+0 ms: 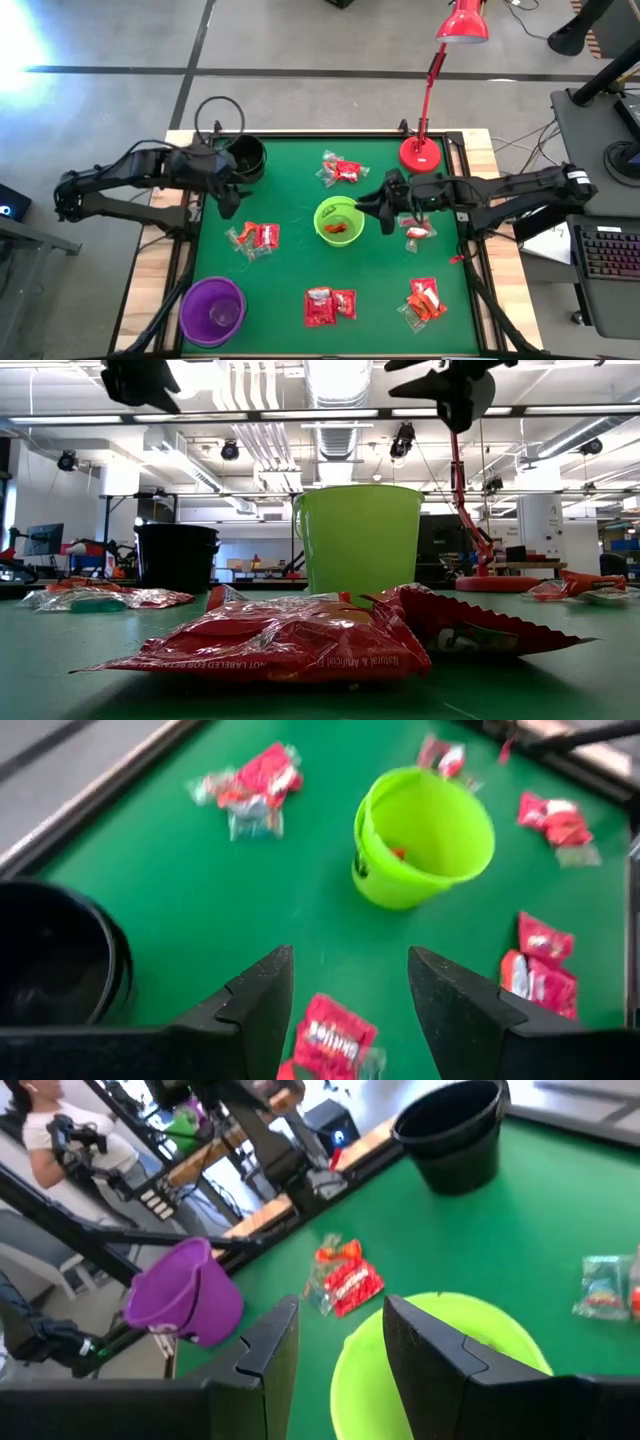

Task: Sort candy
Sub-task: Put the blue gummy into the purple bucket

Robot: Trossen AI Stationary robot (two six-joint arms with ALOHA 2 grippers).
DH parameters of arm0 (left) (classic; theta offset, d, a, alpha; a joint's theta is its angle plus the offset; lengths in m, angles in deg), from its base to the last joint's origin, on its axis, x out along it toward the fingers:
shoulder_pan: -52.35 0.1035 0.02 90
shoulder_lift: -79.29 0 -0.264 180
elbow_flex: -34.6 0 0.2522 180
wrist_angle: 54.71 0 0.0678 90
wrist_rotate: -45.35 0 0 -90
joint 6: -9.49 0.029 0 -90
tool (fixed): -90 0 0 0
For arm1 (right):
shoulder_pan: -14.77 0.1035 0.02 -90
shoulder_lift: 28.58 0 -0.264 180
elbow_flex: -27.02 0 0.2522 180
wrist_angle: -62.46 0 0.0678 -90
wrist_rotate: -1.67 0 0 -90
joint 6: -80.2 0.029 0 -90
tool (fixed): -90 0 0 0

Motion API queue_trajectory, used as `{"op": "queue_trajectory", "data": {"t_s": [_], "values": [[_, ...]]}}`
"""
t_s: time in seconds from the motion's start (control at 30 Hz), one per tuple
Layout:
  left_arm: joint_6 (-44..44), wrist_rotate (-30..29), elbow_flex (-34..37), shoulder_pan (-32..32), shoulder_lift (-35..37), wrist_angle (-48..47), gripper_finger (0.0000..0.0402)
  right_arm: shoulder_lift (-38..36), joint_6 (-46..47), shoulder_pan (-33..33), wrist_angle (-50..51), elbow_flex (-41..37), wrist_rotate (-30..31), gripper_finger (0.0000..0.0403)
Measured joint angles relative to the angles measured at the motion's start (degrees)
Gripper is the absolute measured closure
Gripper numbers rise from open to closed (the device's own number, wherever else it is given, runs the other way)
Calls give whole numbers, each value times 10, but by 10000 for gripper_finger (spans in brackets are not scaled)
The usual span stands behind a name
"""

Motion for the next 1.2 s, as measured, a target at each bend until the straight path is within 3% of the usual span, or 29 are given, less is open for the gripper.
{"op": "queue_trajectory", "data": {"t_s": [0.33, 0.77, 1.2], "values": [[-24, 43, 0, -19, -47, -48, 229, -27, -12, 0, 6, 0, 7, 264], [-69, 58, 4, -115, -165, -54, 229, -34, -33, -3, 41, 0, 48, 259], [-98, 57, 46, -197, -269, 31, 229, -67, -29, -13, 58, 0, 49, 262]]}}
